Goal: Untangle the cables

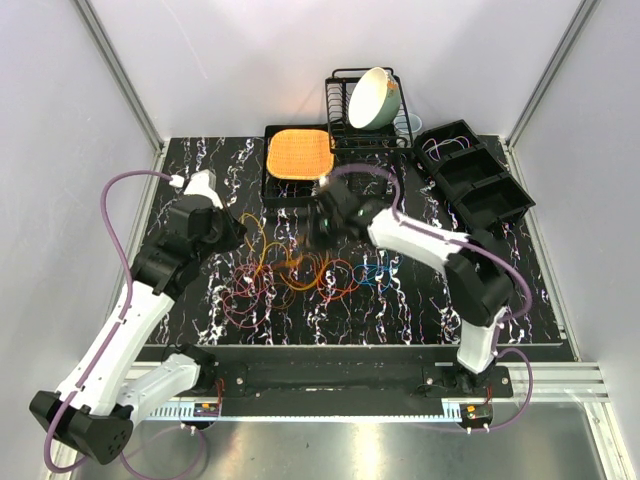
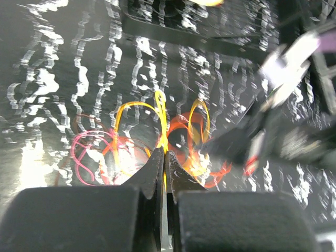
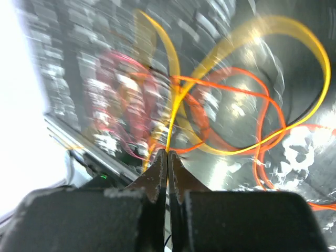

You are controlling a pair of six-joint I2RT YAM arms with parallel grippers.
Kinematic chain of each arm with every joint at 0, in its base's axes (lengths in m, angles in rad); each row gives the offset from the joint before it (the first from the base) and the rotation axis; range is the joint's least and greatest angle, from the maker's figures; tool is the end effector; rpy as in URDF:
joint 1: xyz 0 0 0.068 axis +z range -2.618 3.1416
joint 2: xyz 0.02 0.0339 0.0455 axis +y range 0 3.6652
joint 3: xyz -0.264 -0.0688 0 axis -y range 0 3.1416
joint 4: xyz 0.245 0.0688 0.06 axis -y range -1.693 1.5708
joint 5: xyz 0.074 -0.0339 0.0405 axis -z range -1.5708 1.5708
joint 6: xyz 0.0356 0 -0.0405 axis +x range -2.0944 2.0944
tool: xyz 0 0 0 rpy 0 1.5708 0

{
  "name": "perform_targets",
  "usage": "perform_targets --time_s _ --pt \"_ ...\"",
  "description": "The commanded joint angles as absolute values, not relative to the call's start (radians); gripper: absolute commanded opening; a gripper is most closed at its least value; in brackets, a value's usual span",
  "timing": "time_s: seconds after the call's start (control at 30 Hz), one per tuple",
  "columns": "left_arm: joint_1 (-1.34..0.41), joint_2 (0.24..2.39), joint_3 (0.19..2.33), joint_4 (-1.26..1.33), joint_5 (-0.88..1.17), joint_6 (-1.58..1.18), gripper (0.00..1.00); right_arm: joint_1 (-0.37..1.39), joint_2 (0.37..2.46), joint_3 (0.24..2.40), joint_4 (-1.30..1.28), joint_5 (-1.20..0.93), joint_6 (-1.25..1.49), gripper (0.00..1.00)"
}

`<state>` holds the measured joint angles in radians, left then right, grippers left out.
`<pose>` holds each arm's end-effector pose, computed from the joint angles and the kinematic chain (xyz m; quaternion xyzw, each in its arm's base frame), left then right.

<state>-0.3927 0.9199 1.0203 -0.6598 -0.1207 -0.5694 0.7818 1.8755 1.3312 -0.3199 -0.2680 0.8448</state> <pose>0.1776 -0.0689 0.3498 -0.1062 0.8673 -0.1770 0.4531 0.2845 0.2957 0.2074 -0.0169 0.9308 0.3353 0.1445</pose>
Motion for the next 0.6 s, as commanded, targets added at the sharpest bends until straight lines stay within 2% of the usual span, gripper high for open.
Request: perform_targets --time_s 0.0,0.2,0.4,0.57 --pt "-0.391 0.894 1.072 -0.585 0.041 -0.551 0.0 0.77 1.71 1.659 -0.553 -0.117 0.589 0.0" --pt "-0.426 0.871 1.097 -0.491 0.138 -0.551 0.0 0.773 1.583 2.015 -0.626 -0.193 0.488 0.0" --pt "-0.453 0.87 1.04 -0.437 0.14 -0.563 0.0 0.772 1.464 1.996 -0.574 -0.219 0.472 0.0" --pt "-0.456 0.874 0.97 -0.388 0.17 -0.601 0.0 0.773 1.443 1.942 -0.577 -0.213 0.468 0.0"
